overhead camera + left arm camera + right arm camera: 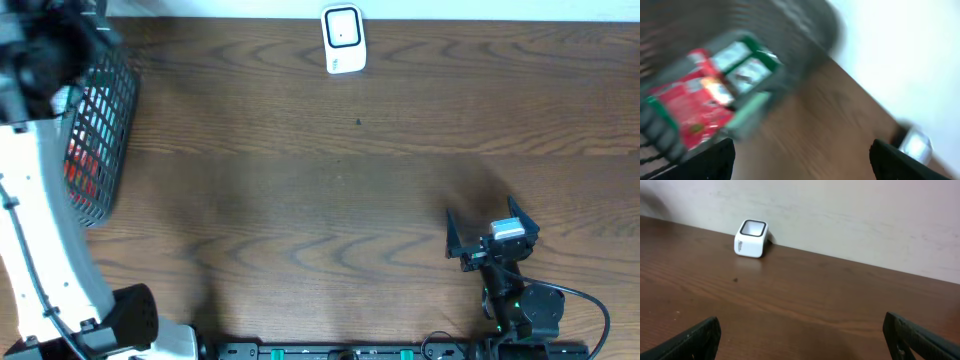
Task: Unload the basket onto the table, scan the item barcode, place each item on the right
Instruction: 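Reach the left gripper into the basket and grasp the orange tissue pack, then lift the tissue pack and carry it toward the white scanner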
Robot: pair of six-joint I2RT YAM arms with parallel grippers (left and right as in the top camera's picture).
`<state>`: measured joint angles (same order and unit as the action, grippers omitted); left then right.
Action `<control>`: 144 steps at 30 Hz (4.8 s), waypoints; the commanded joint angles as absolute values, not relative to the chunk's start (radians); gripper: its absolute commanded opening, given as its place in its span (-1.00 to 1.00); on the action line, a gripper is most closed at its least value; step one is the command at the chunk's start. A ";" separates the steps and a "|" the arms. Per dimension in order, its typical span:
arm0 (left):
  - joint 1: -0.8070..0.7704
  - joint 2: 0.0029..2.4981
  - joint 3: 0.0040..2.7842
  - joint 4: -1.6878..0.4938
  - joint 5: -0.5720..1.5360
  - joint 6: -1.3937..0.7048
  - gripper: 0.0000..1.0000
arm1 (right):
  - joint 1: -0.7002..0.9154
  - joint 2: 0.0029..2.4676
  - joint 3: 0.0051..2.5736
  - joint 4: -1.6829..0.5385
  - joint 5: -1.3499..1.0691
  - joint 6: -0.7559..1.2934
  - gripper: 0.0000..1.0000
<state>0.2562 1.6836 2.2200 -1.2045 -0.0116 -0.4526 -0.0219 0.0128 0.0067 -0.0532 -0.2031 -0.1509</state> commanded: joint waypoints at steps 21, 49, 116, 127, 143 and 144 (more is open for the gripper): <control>0.512 2.095 2.243 -1.194 -0.072 -0.582 0.61 | -0.025 0.009 0.005 -0.057 -0.208 -0.162 0.98; 0.512 2.362 2.229 -1.150 -0.093 -0.577 0.06 | -0.025 0.009 0.005 -0.057 -0.208 -0.162 0.99; -0.572 1.931 1.954 -1.214 0.109 -0.446 -0.70 | -0.019 0.011 0.005 -0.057 -0.208 -0.162 0.98; -0.548 2.017 1.954 -1.164 0.104 -0.445 -0.70 | -0.019 0.012 0.005 -0.057 -0.208 -0.162 0.98; -0.455 2.017 1.954 -1.120 0.093 -0.437 -0.70 | -0.019 0.012 0.006 -0.057 -0.208 -0.162 0.98; -0.455 2.017 1.951 -1.120 0.093 -0.438 -0.71 | -0.019 0.012 0.006 -0.057 -0.208 -0.162 0.99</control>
